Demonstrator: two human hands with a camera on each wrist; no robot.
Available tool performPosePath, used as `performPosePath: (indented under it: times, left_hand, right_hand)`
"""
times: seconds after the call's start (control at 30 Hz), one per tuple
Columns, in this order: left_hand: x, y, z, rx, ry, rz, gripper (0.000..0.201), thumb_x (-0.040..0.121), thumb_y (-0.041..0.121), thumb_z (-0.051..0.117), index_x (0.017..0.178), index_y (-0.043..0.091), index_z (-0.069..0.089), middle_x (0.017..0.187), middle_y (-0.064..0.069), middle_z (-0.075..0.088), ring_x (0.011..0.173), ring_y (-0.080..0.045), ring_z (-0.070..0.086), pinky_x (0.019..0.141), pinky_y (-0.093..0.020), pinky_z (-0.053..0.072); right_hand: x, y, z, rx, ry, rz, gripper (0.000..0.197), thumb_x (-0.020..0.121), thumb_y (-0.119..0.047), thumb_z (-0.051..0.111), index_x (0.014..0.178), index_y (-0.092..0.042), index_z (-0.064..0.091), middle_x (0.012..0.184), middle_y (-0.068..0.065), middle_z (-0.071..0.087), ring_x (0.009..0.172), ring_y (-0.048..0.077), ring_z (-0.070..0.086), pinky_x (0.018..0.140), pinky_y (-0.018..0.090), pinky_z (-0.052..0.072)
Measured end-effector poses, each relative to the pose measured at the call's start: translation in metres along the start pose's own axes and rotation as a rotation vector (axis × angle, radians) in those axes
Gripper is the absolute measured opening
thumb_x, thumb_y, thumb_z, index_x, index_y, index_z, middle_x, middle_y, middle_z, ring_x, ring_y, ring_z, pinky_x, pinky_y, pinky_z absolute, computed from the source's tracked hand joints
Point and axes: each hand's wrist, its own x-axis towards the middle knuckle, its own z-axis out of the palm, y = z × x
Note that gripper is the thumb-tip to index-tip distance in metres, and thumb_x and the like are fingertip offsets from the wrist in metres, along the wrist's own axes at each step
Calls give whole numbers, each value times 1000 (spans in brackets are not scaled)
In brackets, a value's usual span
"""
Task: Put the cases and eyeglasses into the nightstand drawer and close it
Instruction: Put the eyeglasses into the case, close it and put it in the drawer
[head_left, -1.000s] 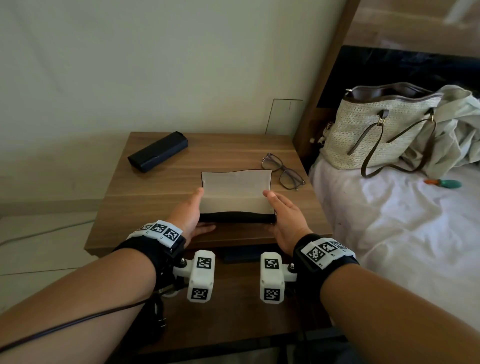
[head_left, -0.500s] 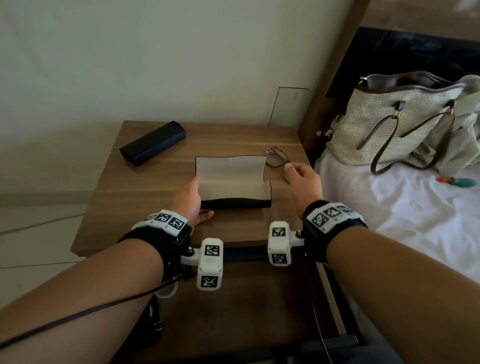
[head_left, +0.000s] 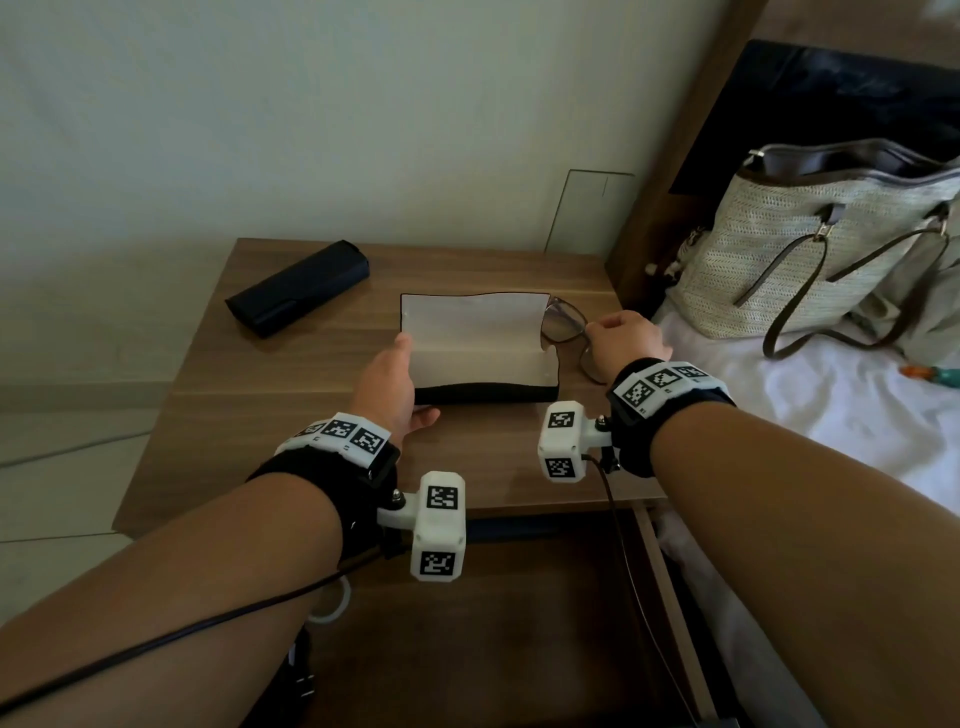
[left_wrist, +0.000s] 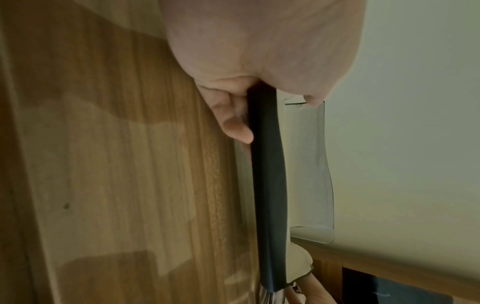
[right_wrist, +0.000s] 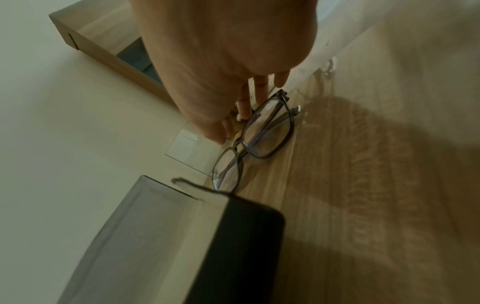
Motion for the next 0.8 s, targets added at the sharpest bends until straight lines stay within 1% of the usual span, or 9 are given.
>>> performPosePath:
  times: [0.1, 0.17, 0.27, 0.37, 0.5, 0.57, 0.63, 0.73, 0.8]
  left_hand:
    - [5, 1, 0, -17, -3, -21, 34, 95, 51, 43, 114, 24, 52, 121, -7, 54, 98, -25, 57, 49, -27, 51]
    - [5, 3, 0, -18, -10, -15, 33, 95, 51, 43, 112, 24, 51, 115, -6, 53, 97, -25, 56, 51, -27, 51]
    - [5, 3, 0, -9, -22, 1, 33, 96, 50, 41, 114, 24, 51, 113, -6, 52, 96, -24, 55, 53, -27, 51]
    - [7, 1, 0, -12, -29, 7, 33, 97, 49, 41, 114, 23, 51, 111, -6, 52, 97, -24, 55, 53, -27, 51]
    - [9, -1, -1, -42, -23, -1, 33, 96, 51, 41, 111, 24, 50, 97, -1, 51, 88, -21, 55, 54, -27, 52]
    - [8, -2, -2, -55, -33, 9, 33, 96, 52, 40, 112, 23, 49, 95, 0, 50, 86, -20, 54, 57, -28, 54]
    - [4, -3, -3, -71, -39, 19, 34, 97, 51, 40, 114, 23, 49, 95, 0, 50, 88, -20, 55, 57, -29, 53]
    - [-2, -3, -5, -102, -32, 8, 33, 97, 50, 41, 113, 22, 48, 96, 0, 50, 97, -25, 54, 58, -31, 53]
    - [-8, -4, -8, -124, -33, -11, 31, 97, 47, 43, 113, 22, 49, 103, -3, 52, 101, -26, 53, 57, -31, 52]
  right_hand:
    - [6, -1, 7, -49, -42, 7, 28, 86, -41, 51, 107, -30, 67, 126, 6, 60, 118, 31, 51, 100, 38, 37]
    - [7, -2, 8, -61, -46, 4, 29, 87, -41, 51, 107, -29, 68, 126, 6, 61, 116, 31, 54, 101, 40, 41]
    - [8, -4, 11, -94, -29, 8, 33, 87, -40, 50, 110, -26, 69, 125, 6, 62, 114, 30, 55, 101, 41, 42]
    - [4, -4, 11, -130, -19, -7, 34, 91, -35, 47, 113, -20, 68, 125, 6, 63, 116, 28, 54, 104, 42, 40]
    - [-4, -2, 9, -222, -48, -56, 35, 95, -24, 45, 120, -12, 65, 129, 10, 60, 122, 29, 52, 105, 42, 42]
    - [-6, 1, 9, -221, -61, -66, 35, 93, -24, 45, 114, -8, 68, 122, 12, 64, 114, 31, 57, 99, 40, 47]
    - [-11, 4, 6, -129, -85, -51, 35, 92, -24, 46, 111, -6, 69, 118, 14, 67, 108, 32, 62, 91, 36, 50]
    - [-17, 9, -4, -19, -136, -54, 34, 94, -18, 46, 119, -4, 65, 122, 16, 65, 115, 33, 60, 91, 35, 48]
    - [-23, 12, -12, 41, -88, -79, 31, 93, -16, 47, 115, -5, 66, 117, 15, 67, 111, 32, 62, 89, 35, 50]
